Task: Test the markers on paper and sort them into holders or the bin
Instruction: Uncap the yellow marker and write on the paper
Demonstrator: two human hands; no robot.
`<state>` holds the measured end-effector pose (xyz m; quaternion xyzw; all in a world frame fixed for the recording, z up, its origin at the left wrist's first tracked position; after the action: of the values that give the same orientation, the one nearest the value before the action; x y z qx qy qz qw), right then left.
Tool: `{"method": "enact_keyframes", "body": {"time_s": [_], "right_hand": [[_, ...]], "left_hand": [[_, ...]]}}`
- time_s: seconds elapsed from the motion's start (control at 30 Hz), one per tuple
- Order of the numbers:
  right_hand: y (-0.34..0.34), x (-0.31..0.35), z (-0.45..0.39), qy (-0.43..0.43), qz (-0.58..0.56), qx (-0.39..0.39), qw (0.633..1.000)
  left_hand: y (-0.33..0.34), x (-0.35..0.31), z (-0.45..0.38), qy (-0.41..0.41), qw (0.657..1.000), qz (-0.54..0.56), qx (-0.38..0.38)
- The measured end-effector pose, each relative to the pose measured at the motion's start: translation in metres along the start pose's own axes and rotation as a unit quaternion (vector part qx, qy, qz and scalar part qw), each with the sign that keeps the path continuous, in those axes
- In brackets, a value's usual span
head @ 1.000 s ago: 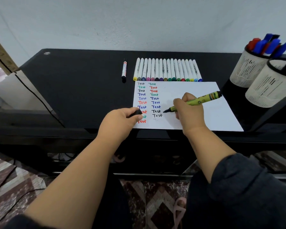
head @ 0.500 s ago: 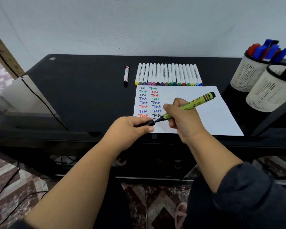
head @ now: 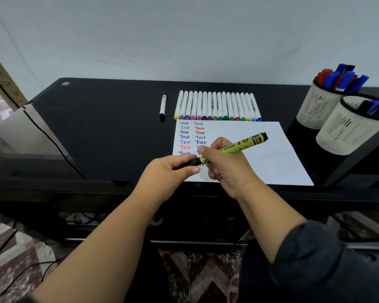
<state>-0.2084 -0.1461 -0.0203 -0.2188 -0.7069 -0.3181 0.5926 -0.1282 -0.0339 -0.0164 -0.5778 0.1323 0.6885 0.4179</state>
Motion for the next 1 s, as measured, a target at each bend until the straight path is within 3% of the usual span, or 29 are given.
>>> {"method": "enact_keyframes", "body": {"time_s": [0.17,0.47,1.0], "right_hand": [[0.001,0.008,0.0,0.005,-0.016,0.029,0.999],[-0.012,0.009,-0.005,0.006,0.013,-0.048,0.999],[-0.01,-0.002,-0.006,0.036,-0.016,-0.082,0.996]], "left_hand": [[-0.008,0.001,-0.004,-0.004,0.999,0.014,-0.029],[0.0,-0.004,-0.002,0.004,0.999,0.046,0.022],[0.005,-0.002,-0.004,-0.01,1.0,0.022,-0.014]]}}
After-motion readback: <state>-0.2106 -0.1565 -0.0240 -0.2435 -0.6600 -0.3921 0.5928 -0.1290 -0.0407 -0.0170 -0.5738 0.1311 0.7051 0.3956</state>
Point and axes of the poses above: each hand's wrist, its own z-axis away from the middle knuckle, its own y-axis out of the palm, x = y × z, the point moved 9 cm from there along -z, towards the middle knuckle, and after that the axes turned 14 degrees about -y, right-handed, at the moved point
